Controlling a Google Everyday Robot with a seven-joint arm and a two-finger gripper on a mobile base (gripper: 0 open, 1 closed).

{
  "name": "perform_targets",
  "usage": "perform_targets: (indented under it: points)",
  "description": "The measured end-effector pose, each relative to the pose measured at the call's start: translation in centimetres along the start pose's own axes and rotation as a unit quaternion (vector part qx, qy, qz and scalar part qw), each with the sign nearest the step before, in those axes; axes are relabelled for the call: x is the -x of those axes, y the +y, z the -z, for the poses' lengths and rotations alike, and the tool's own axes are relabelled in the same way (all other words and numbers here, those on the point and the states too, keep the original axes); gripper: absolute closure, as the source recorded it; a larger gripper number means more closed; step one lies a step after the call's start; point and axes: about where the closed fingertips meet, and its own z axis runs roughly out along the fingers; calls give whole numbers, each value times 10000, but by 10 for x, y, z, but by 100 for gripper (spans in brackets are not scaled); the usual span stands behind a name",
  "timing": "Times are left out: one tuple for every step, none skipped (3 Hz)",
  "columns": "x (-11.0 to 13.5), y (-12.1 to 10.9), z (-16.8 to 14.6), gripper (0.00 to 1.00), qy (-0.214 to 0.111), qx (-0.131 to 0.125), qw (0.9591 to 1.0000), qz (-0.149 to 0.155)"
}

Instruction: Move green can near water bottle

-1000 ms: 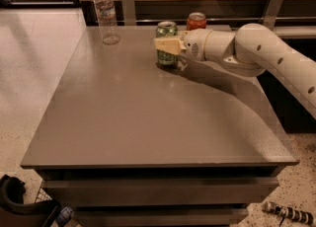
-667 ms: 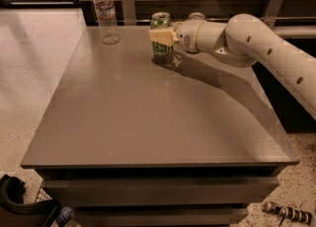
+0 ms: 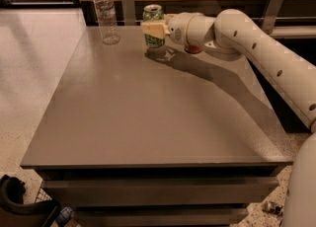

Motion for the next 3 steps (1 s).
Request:
perform_targets:
  points:
    - [-12, -4, -23, 100, -126, 155, 9996, -201]
    - [-18, -4, -40, 100, -189, 283, 9989, -315]
    - [-16, 0, -58, 98, -294, 435, 9981, -329]
